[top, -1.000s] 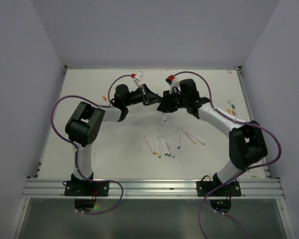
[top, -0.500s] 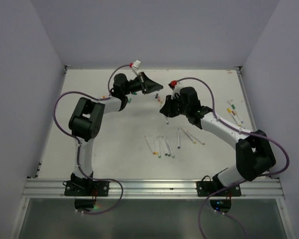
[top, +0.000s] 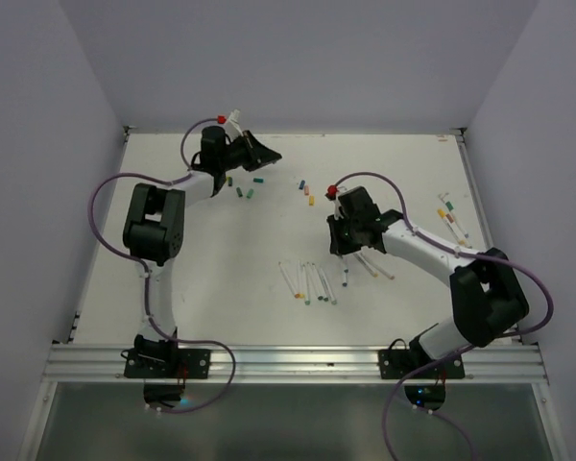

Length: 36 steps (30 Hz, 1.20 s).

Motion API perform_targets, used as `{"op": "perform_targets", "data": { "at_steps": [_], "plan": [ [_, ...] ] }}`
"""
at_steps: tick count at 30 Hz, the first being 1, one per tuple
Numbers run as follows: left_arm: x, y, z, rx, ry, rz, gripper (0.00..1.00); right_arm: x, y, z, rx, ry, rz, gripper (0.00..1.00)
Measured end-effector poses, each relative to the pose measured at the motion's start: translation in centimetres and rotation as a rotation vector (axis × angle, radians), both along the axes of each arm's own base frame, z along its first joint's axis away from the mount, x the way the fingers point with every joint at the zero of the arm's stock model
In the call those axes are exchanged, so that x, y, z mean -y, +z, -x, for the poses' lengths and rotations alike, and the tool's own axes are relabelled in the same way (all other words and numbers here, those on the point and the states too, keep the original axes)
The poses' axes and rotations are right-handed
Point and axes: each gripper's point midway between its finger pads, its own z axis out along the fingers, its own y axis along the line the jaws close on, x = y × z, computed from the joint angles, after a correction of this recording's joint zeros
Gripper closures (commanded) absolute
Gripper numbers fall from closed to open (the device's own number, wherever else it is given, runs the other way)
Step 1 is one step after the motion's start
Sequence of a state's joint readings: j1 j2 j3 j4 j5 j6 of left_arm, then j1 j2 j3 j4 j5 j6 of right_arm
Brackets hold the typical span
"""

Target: Open the pen caps

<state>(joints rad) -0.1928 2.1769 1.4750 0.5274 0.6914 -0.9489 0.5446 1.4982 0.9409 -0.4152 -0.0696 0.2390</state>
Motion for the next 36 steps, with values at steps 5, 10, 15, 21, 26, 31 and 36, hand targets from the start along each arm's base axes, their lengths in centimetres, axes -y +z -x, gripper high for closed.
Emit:
{"op": "perform_targets", "data": {
  "at_steps": [5, 10, 15, 21, 26, 31, 36],
  "plan": [
    [2.6, -4.3, 1.8, -0.070, -0.038, -0.193, 1.00, 0.1, -0.8, -0.5, -0.008, -0.003, 0.024, 1.00],
    [2.0, -8.1, 1.3, -0.133, -0.019, -0.324, 1.00, -0.1, -1.8, -0.2, -0.043, 0.002, 0.027, 0.98],
    [0.9, -12.2, 1.4, -0.227, -0.013, -0.409, 1.00, -0.4, -3.0, 0.2, -0.076, 0.002, 0.041, 0.92],
    [0.7, -13.0, 0.9, -0.239, -0.017, -0.442, 0.82, -0.2, -4.6, 0.6, -0.122, 0.002, 0.067, 0.68],
    [0.6, -13.1, 0.7, -0.224, -0.024, -0.458, 0.54, -0.7, -3.7, -0.4, -0.098, -0.005, 0.060, 0.42],
    [0.9, -12.3, 0.5, -0.194, -0.027, -0.445, 0.41, -0.2, -0.4, -3.5, -0.004, -0.035, 0.071, 0.01],
    [0.8, -12.0, 0.7, -0.188, -0.025, -0.444, 0.38, 6.1, 4.8, -7.8, 0.137, -0.209, 0.032, 0.02]
  ]
}}
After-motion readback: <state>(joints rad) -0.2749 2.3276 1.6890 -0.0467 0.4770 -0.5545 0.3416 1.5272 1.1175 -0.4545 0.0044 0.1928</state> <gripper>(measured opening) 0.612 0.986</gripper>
